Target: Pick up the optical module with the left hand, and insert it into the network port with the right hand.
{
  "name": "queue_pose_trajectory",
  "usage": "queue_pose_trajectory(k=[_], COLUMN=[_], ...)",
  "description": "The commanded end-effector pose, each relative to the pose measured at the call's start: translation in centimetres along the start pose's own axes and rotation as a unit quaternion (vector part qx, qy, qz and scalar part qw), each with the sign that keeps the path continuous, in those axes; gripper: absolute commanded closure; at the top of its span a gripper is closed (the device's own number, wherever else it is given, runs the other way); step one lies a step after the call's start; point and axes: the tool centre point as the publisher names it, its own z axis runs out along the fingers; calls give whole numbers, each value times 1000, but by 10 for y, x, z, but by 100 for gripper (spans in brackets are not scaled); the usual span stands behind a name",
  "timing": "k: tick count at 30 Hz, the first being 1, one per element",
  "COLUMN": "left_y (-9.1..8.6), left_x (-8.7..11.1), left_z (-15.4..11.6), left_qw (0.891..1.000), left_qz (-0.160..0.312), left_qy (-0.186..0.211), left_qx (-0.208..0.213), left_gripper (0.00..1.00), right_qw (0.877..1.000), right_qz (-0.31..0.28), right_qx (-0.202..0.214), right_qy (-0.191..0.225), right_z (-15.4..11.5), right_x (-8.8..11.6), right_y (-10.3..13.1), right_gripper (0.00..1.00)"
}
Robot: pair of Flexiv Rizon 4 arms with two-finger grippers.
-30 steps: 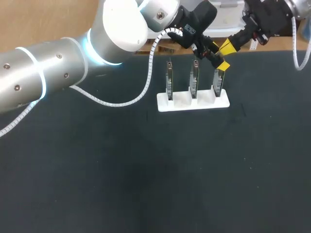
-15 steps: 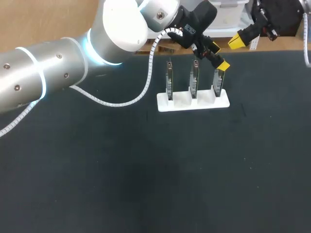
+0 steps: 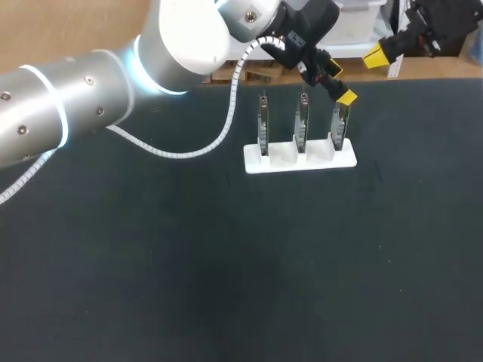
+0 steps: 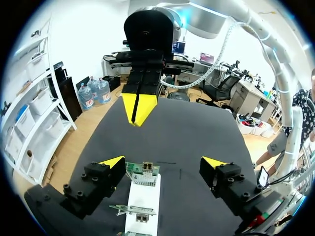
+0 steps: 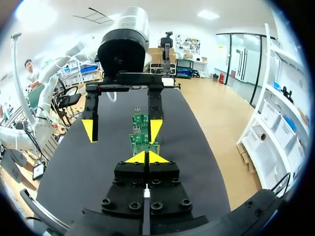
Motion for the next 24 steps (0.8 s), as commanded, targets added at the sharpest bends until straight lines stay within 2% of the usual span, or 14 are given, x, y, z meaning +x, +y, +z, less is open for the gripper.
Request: queue_pose_trajectory(k=[1,5,10,24], left_y=[-11,-17,-22,-31], left_x=[-2,0,3,9], left_z=[-14,-27,-34,-57], left_qw=[1000,999,999,997], left_qz=[0,-2,-6,-13], left_qy=[4,10,7,14], left_qx=[-16,-35,-41,-73], left_gripper=[0,0,0,0], right_qw=[1000,1000,999,999], right_qz=[-4,-6,-9,-16], right_qx=[8,13,38,42], right_qy=[-1,-1,0,-3], right_z=[-3,-7,-11,-16], right_x=[-2,-3,-7,-14], right_y=[7,7,6,9], right_gripper=[100,100,100,100])
